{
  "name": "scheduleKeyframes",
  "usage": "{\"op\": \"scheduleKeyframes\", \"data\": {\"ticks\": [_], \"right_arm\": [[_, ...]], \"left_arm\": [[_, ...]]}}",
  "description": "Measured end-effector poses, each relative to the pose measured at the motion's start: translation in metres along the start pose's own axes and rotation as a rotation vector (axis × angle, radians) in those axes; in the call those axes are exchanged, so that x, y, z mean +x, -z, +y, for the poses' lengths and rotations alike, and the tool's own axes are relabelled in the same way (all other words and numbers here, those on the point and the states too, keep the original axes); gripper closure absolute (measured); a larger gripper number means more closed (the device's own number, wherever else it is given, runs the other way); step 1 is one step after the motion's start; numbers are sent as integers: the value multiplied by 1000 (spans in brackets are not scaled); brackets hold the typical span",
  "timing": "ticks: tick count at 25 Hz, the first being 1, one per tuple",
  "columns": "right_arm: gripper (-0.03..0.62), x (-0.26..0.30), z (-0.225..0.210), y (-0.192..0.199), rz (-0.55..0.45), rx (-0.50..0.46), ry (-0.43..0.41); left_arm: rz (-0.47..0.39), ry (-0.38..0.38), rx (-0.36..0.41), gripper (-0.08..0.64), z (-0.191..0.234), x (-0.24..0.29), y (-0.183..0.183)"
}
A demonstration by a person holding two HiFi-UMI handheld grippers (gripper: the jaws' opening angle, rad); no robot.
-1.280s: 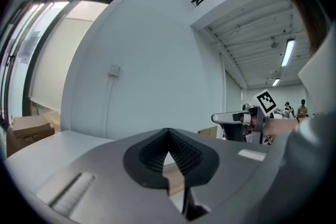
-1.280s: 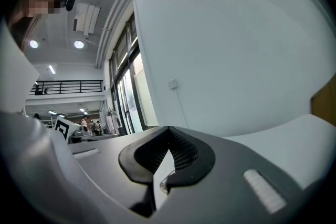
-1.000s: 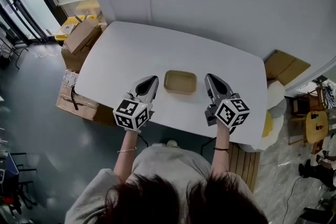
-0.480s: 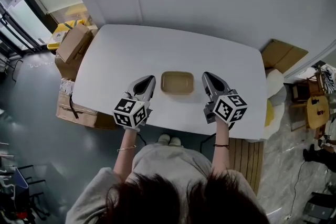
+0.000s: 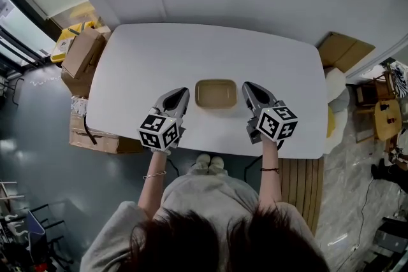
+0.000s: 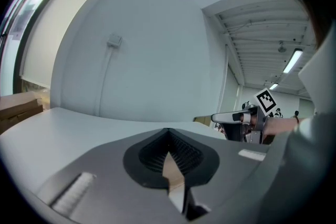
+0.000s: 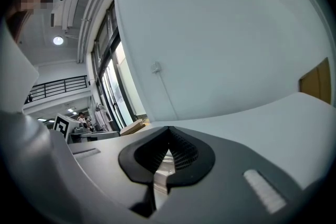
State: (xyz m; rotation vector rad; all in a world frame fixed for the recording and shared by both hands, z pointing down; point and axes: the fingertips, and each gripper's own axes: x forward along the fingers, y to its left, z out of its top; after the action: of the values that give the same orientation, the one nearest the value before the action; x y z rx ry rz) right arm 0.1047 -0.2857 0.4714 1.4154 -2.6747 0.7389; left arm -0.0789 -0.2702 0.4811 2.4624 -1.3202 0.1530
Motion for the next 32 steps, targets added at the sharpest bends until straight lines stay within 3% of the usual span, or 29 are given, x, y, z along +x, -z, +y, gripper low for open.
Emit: {"op": "scheduleKeyframes", "data": {"ticks": [32], "right_arm": [[578, 27, -41, 69, 170, 77, 88]], "left_arm": [[163, -4, -117, 569, 19, 33, 73]]}}
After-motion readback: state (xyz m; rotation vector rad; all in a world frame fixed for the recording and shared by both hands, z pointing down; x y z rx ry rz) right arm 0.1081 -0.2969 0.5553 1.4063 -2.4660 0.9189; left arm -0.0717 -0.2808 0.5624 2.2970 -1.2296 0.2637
